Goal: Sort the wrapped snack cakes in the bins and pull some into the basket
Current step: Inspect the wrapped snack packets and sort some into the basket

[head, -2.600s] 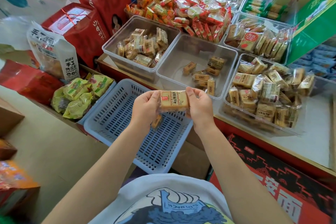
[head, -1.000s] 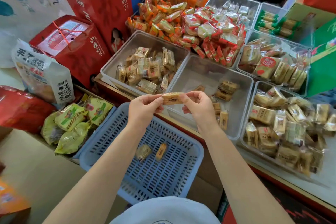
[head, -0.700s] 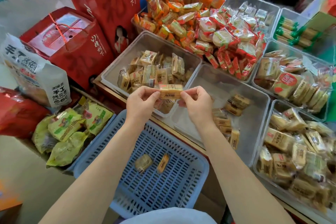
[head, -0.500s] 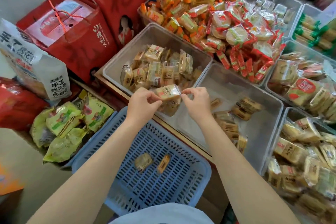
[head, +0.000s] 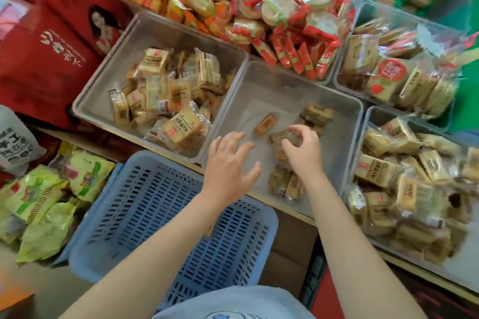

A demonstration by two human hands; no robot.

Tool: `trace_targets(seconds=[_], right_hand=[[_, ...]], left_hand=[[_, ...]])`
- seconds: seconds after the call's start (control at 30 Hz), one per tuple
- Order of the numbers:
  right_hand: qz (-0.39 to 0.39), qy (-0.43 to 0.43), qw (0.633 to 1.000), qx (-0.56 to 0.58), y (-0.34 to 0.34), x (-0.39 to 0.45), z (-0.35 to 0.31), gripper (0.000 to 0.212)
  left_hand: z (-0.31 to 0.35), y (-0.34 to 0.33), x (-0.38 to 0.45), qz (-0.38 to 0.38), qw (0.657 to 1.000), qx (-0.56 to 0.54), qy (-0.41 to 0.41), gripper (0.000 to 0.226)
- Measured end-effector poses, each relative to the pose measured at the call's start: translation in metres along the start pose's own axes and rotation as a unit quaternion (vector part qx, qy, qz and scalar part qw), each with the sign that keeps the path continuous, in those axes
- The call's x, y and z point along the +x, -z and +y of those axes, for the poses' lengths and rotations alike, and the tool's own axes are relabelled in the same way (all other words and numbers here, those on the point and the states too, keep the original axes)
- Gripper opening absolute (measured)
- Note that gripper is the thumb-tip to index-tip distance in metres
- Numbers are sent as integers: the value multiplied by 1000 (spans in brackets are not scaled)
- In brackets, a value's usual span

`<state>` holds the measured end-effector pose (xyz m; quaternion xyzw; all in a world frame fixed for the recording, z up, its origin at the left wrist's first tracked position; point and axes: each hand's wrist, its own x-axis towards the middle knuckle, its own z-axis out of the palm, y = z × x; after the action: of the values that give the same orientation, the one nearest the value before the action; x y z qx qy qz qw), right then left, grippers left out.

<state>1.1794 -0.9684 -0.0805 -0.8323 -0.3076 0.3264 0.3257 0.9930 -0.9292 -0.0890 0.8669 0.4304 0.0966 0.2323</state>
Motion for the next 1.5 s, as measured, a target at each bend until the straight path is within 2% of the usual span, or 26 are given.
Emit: trace_targets(seconds=[0.07,0.13,0.2,0.3,0.4,0.57,0.67,0.87,1.0,1.17,1.23,1.4,1.5], right_hand=[[-5,-25,1000,-3,16,8,16,38],[-36,-50,998,-28,24,18,30,42],[-86,-72,992,-58,25,27,42,51],[-166,-101,980,-40,18,35,57,71],[-206,-104,973,-29,10,38,61,76],[-244,-112,963,-36,7,46,58,81],[-239,-109,965,-29,6,46,54,82],[-241,-45,970,2,-3,28,37,74],[-238,-26,968,81,12,14,21,58],[-256,2,957,140,28,-13,8,55],[-271,15,952,141,30,-26,0,53],[-284,41,946,151,32,-68,-17,46],[-262,43,951,159,29,-96,-19,40]], left_hand=[[7,-14,2,-38,997,71,19,66],[10,-20,4,-38,991,124,32,71],[10,-23,5,-40,989,138,40,75],[9,-23,4,-53,988,138,46,79],[10,-24,3,-56,987,145,44,78],[9,-26,5,-48,986,151,47,76],[10,-25,5,-53,985,153,50,77],[9,-22,6,-72,985,143,56,82],[7,-14,3,-71,993,80,43,86],[7,7,-6,-65,993,-101,-8,99],[10,16,-11,-51,988,-143,-20,102],[18,38,-35,17,983,-177,-47,75],[24,58,-60,21,973,-223,52,60]])
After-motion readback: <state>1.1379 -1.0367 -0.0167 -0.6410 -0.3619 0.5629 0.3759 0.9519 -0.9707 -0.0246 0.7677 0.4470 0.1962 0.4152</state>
